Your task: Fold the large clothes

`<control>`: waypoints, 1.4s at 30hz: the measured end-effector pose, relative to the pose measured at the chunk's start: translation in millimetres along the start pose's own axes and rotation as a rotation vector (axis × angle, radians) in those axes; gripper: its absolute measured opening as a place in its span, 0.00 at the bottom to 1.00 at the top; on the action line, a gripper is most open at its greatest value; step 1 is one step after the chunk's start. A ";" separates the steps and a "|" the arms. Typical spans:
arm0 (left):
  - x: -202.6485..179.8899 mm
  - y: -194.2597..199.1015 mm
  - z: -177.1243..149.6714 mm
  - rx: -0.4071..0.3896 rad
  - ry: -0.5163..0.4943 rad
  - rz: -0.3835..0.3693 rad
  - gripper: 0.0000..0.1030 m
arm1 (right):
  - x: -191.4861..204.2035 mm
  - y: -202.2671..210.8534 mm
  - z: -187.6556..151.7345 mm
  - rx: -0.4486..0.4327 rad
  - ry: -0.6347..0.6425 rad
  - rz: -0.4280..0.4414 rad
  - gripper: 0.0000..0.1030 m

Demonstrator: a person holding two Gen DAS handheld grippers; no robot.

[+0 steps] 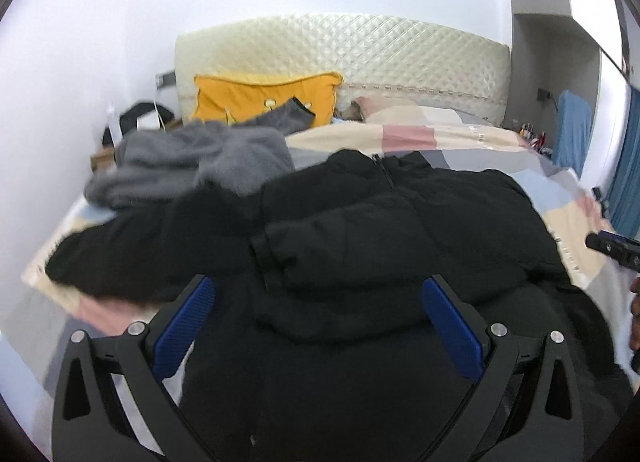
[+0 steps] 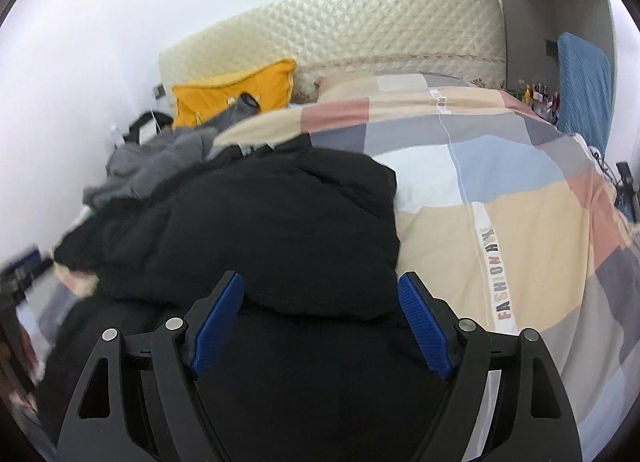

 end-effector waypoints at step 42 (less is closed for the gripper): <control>29.0 -108.4 -6.2 0.204 0.304 -0.132 0.77 | -92.4 -72.1 -31.5 0.108 -0.098 -0.225 0.77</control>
Point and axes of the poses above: each gripper's, at about its wrist camera, not at the fingertips, and y roughly against the way its jaws point, x to its left, z to its top, the point moved 5 cm from there along -y, roughly the way its jaws point, and after that the axes turned 6 degrees about z, right-handed, at the moved point
